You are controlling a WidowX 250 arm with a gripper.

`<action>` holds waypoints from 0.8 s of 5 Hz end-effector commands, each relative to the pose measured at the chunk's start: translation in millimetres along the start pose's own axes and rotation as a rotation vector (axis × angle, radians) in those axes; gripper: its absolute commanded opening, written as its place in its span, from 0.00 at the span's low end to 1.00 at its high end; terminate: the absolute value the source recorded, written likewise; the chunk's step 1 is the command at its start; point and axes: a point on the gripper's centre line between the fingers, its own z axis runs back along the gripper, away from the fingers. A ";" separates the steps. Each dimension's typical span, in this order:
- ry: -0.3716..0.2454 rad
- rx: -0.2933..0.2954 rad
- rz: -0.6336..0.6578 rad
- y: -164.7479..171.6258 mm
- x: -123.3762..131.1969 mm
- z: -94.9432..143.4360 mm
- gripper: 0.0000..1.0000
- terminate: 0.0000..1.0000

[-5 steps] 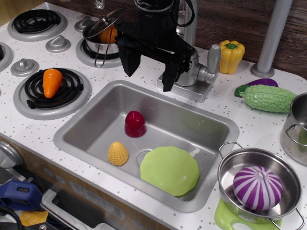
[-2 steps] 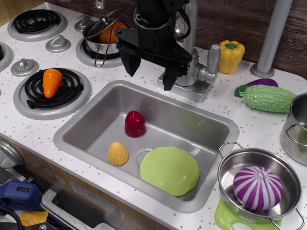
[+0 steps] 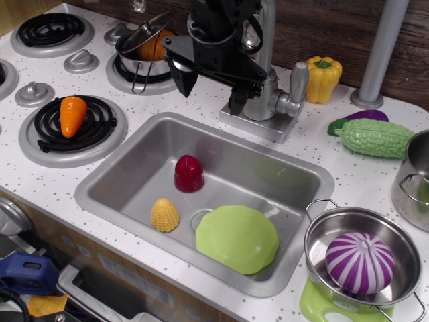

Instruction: Turn faucet front to left

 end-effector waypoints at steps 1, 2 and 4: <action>-0.100 -0.013 0.005 5.5 31.7 13.3 1.00 0.00; -0.121 -0.019 0.015 9.9 41.8 14.2 1.00 0.00; -0.154 0.051 -0.009 17.8 39.3 5.6 0.00 0.00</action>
